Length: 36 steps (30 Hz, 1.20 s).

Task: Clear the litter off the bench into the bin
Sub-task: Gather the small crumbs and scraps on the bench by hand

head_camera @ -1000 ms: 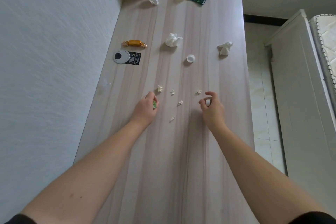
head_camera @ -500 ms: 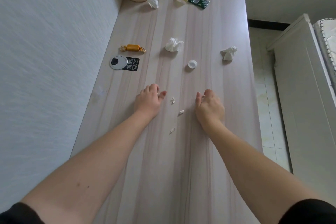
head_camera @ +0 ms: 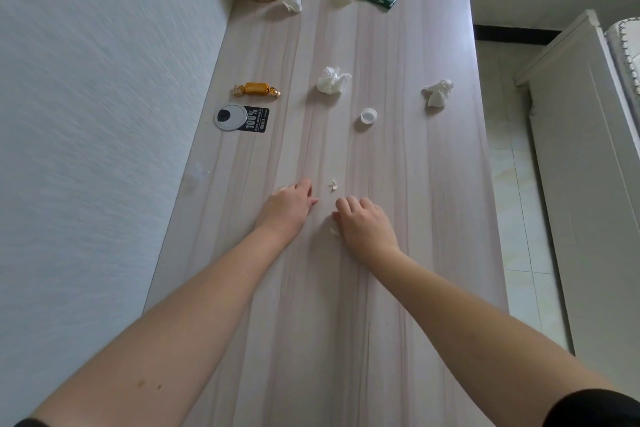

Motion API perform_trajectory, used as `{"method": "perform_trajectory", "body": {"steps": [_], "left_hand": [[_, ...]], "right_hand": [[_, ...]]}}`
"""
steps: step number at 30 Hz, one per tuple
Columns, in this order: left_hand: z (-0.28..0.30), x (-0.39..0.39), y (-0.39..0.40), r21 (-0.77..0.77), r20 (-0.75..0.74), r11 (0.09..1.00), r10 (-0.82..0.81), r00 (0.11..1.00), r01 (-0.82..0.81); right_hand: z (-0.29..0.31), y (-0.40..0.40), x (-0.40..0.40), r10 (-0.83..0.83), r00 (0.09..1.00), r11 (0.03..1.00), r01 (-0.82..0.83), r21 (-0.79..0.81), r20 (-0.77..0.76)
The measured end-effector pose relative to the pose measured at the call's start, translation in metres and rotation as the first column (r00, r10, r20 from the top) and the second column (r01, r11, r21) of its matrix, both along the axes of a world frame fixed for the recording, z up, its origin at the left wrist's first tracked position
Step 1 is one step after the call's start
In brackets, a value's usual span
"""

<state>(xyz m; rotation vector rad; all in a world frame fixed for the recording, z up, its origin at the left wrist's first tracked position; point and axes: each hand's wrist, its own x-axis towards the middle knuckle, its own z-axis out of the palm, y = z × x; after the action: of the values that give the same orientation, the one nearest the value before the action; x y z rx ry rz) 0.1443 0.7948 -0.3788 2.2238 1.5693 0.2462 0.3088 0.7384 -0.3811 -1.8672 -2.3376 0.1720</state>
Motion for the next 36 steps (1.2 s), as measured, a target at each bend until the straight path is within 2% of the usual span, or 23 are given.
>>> {"method": "perform_trajectory", "body": {"steps": [5, 7, 10, 14, 17, 19, 21, 27, 30, 36], "left_hand": [[0.008, 0.021, 0.004, -0.048, 0.014, 0.999, -0.002, 1.000, 0.003], [0.009, 0.034, 0.011, -0.097, -0.030, 0.995, 0.023, 0.999, -0.026], [0.008, 0.048, 0.019, -0.113, -0.134, 0.994, -0.004, 0.991, -0.011], [0.008, 0.056, 0.020, -0.048, -0.237, 0.998, -0.060, 0.970, 0.050], [0.010, 0.051, 0.018, -0.089, -0.138, 0.996, -0.017, 0.990, 0.005], [0.014, 0.037, 0.012, -0.163, 0.009, 0.981, 0.110, 0.994, -0.107], [0.019, 0.013, 0.000, -0.194, 0.106, 0.956, 0.244, 0.964, -0.221], [0.034, -0.045, -0.064, -0.172, 0.161, 0.926, 0.363, 0.918, -0.337], [0.041, -0.054, -0.095, -0.158, 0.181, 0.920, 0.385, 0.905, -0.359], [0.070, -0.056, -0.121, -0.096, 0.278, 0.956, 0.295, 0.914, -0.279]], "right_hand": [[0.002, -0.002, 0.006, 0.003, 1.000, 0.990, -0.005, -0.142, -0.014], [0.002, -0.005, 0.013, -0.075, 0.992, 0.985, 0.057, -0.166, -0.103], [0.008, -0.012, 0.030, -0.292, 0.916, 0.944, 0.229, -0.238, -0.276], [0.018, -0.030, 0.035, -0.324, 0.860, 0.935, 0.227, -0.272, -0.395], [0.020, -0.036, 0.015, -0.312, 0.839, 0.920, 0.150, -0.362, -0.446], [0.018, -0.035, -0.003, -0.305, 0.833, 0.912, 0.116, -0.393, -0.462], [0.013, -0.032, -0.017, -0.313, 0.854, 0.909, 0.142, -0.392, -0.416], [0.010, -0.034, -0.034, -0.346, 0.904, 0.898, 0.242, -0.368, -0.249], [0.014, -0.036, -0.039, -0.372, 0.907, 0.889, 0.287, -0.357, -0.199], [0.032, -0.057, -0.005, -0.336, 0.900, 0.895, 0.214, -0.391, -0.278]]}}
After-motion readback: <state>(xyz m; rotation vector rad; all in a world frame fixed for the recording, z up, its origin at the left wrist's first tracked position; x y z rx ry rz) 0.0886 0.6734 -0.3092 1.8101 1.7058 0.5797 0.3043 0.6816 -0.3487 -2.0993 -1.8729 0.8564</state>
